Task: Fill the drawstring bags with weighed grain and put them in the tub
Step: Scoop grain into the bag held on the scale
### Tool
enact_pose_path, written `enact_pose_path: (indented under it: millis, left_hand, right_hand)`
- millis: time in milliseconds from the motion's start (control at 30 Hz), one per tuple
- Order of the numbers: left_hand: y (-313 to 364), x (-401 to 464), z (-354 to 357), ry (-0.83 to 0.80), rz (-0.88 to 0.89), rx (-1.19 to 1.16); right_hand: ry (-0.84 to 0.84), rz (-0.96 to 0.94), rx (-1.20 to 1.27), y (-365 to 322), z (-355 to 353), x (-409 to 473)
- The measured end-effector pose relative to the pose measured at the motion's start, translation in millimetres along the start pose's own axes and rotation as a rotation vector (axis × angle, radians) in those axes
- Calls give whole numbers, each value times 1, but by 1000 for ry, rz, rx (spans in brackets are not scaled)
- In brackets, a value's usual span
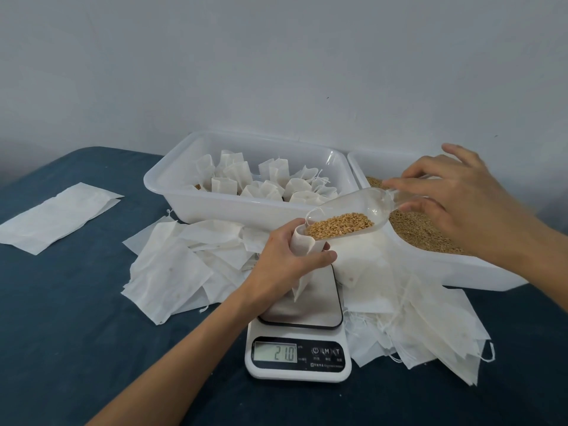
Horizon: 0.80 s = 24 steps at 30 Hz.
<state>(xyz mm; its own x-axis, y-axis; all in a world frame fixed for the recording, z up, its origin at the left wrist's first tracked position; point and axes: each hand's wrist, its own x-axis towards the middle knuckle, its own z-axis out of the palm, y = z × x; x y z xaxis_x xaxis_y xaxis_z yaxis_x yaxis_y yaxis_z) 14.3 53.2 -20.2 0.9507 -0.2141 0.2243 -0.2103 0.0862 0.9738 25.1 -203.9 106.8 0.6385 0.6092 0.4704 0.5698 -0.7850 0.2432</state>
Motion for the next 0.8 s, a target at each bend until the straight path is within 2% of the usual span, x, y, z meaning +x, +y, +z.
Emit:
enact_pose_path:
  millis: [300, 800]
  left_hand:
    - [0, -1, 0, -11, -16, -16]
    - [3, -1, -1, 3, -20, -1]
  right_hand:
    - [-90, 91, 184, 15, 19, -7]
    - [-63, 87, 86, 5, 9, -3]
